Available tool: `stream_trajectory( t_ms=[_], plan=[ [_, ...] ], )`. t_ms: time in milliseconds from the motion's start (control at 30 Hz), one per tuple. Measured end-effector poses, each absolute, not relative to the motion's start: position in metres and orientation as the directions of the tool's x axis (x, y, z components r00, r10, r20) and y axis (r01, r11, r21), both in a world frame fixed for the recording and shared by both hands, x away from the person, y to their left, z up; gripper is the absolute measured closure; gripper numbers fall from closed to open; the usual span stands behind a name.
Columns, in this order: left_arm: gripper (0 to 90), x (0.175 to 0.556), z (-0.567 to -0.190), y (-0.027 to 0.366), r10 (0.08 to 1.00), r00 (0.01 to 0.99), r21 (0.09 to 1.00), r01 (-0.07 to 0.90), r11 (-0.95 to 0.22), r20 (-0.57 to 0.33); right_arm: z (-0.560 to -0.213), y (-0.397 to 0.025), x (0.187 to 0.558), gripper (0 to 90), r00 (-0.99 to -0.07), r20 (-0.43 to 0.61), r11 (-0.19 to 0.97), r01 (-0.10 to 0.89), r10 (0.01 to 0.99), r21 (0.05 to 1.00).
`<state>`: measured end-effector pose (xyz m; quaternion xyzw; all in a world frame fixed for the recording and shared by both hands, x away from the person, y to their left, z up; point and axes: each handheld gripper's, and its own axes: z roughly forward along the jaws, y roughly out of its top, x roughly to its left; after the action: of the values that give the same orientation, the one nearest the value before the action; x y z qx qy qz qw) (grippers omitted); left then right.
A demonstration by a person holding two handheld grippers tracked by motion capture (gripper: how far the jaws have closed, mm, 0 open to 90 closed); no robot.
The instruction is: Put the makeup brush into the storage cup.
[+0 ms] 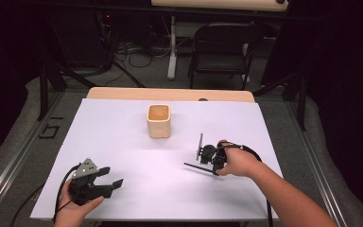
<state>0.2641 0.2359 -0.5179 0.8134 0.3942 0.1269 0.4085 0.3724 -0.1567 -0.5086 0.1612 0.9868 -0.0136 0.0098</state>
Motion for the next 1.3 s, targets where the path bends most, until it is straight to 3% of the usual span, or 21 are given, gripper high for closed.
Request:
stream_trajectory(
  t_ms=[533,1033,1300],
  plan=[
    [30.5,0.27,-0.513,0.219,0.718,0.692,0.763,0.5,-0.408,-0.07,-0.482,-0.144,0.369,84.2,-0.962,-0.052,0.963,0.268,0.267,-0.011],
    [35.1,0.282,-0.498,0.179,0.646,0.754,0.719,0.385,-0.579,0.117,-0.471,-0.132,0.368,84.1,-0.976,-0.056,0.977,0.213,0.211,-0.018],
    [36.5,0.289,-0.494,0.16,0.62,0.776,0.729,0.358,-0.583,0.115,-0.466,-0.128,0.367,84.1,-0.976,-0.062,0.977,0.211,0.211,0.0]
  ],
)
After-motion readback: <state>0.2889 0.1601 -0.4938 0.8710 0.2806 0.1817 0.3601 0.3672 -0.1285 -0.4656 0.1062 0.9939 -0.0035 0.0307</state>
